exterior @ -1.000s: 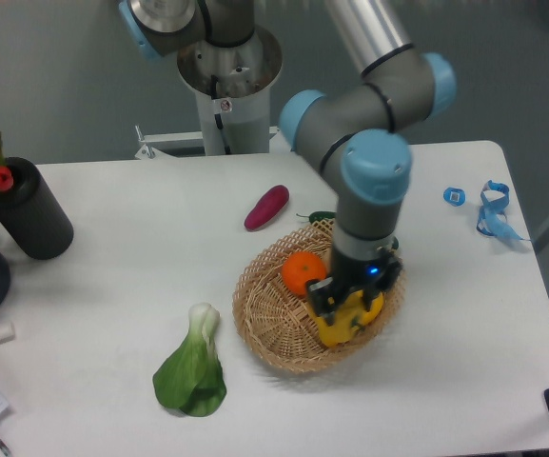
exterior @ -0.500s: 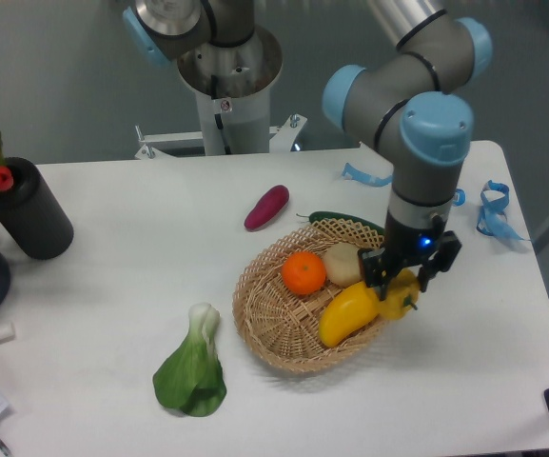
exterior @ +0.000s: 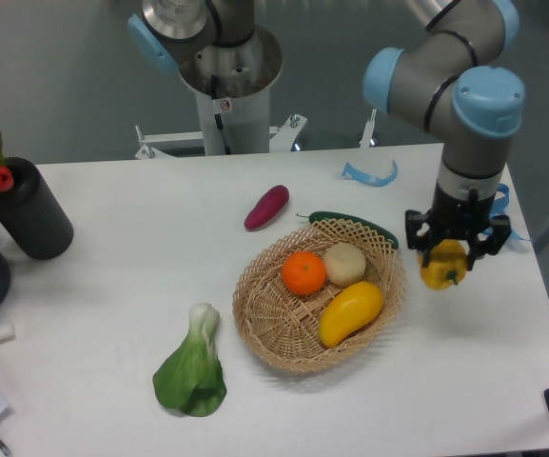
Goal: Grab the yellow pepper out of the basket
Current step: 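Lift the yellow pepper up out of the basket and away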
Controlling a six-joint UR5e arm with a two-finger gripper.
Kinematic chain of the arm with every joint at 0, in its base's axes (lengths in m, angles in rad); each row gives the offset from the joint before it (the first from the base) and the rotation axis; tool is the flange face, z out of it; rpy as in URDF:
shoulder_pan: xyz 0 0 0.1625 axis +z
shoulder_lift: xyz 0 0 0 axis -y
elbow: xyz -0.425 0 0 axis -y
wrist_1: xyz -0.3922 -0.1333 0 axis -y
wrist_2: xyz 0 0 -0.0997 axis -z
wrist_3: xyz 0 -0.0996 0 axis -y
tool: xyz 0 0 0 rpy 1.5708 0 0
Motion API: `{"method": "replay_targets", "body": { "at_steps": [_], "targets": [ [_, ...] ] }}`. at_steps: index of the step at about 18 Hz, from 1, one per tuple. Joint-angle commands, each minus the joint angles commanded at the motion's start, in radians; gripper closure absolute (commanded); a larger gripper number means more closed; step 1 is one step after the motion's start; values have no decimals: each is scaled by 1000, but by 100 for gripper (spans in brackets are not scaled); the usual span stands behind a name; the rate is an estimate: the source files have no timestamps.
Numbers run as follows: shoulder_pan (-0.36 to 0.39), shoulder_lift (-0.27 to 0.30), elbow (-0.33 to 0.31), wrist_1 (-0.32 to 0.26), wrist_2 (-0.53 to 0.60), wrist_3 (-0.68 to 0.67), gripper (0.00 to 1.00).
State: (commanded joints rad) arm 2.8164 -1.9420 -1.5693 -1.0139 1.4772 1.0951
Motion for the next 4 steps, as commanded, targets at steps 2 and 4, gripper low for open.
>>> {"method": "replay_targets", "body": {
  "at_steps": [2, 4],
  "targets": [
    [5, 2, 0, -5, 0, 25, 82],
    [-1, 3, -3, -5, 3, 35, 82]
  ]
}}
